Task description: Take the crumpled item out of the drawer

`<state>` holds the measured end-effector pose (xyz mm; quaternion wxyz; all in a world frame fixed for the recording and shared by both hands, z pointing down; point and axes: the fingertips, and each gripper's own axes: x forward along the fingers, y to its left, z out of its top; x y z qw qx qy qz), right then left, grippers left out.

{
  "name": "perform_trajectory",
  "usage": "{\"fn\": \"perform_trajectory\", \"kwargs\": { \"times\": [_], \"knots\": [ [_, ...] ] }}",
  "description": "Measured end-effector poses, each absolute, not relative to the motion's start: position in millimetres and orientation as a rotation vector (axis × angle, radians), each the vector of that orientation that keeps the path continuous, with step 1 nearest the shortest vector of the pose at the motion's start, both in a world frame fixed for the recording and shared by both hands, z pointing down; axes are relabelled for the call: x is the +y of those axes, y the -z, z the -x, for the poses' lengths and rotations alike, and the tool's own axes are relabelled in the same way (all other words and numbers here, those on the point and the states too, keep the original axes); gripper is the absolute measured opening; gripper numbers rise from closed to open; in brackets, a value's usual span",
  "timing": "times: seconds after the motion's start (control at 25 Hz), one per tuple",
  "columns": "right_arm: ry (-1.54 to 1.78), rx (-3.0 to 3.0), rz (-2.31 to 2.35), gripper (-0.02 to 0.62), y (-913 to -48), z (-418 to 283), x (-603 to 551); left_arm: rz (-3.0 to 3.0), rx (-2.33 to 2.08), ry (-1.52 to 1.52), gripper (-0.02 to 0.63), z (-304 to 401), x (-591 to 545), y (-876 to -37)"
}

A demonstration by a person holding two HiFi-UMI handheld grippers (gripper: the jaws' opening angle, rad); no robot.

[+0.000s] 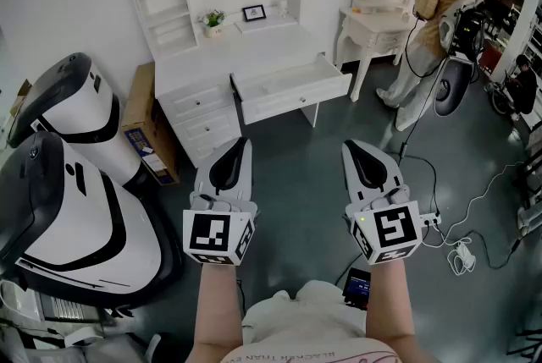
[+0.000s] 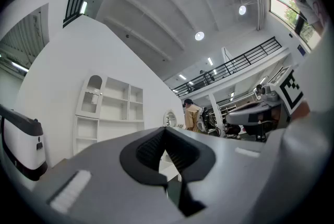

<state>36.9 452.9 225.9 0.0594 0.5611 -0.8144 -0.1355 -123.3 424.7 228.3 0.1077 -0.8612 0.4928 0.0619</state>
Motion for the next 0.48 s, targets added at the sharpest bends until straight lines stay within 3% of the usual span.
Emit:
{"fn": "perform_trajectory", "kwargs": {
  "times": [0.48],
  "knots": [
    [0.393,-2.474,-1.679,0.006,-236.6,-13.7,397.5,2.532,1.477,-0.188,0.008,148.5,378.4,-235.3]
  ]
}}
